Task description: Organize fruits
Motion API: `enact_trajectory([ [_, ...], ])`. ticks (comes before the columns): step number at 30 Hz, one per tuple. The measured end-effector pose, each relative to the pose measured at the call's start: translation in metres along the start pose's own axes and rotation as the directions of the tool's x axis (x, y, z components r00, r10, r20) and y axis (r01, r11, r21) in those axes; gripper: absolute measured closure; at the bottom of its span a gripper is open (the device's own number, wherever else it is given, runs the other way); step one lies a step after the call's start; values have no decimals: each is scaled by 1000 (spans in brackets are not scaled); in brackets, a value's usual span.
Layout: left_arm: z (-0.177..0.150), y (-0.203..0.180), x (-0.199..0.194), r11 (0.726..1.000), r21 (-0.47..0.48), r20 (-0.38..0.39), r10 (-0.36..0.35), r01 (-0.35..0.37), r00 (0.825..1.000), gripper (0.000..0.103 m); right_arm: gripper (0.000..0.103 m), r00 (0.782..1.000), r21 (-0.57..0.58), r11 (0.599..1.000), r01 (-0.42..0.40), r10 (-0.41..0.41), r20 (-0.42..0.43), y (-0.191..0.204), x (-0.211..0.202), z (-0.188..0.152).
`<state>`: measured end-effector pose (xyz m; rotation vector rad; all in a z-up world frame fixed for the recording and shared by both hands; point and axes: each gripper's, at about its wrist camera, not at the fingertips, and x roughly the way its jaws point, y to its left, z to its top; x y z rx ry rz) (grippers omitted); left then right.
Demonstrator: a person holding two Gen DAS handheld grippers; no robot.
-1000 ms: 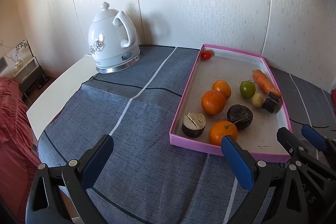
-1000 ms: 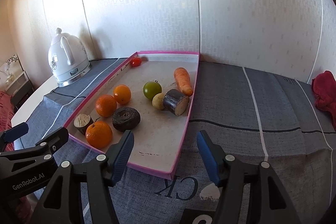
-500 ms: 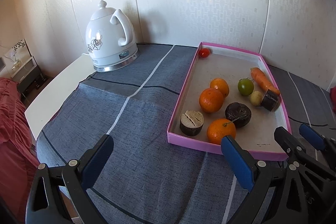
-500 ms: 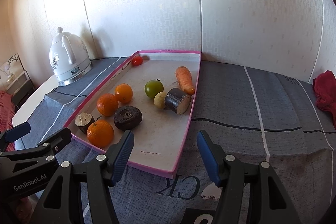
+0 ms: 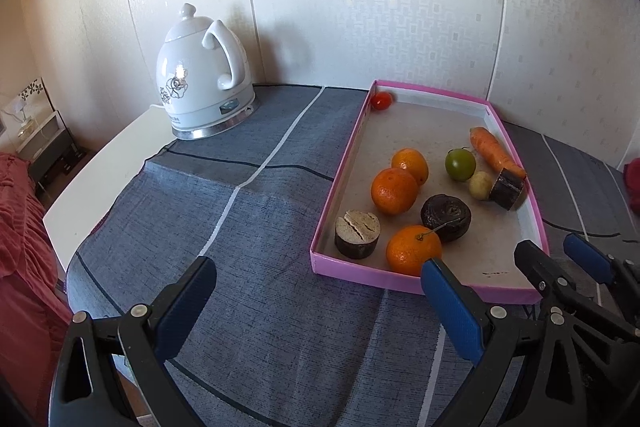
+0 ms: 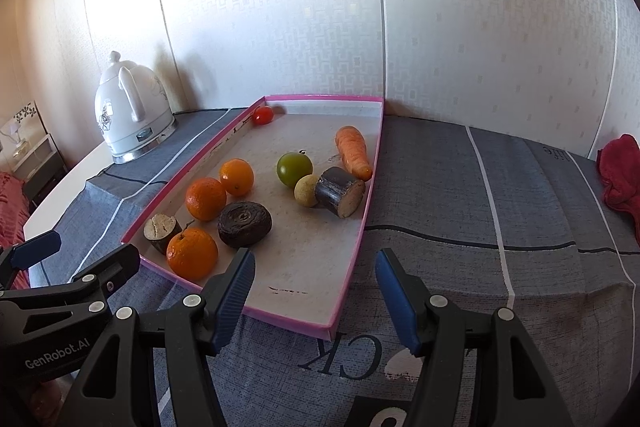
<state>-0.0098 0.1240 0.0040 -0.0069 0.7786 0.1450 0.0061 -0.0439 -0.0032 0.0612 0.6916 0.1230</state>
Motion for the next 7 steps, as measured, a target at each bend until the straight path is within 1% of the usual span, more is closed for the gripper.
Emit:
enact_trajectory([
  [7,0,2,2,1000,-12,-8,10,-10,1000,0,39,1000,7,1000,1,-1,4,-1,-1,1],
])
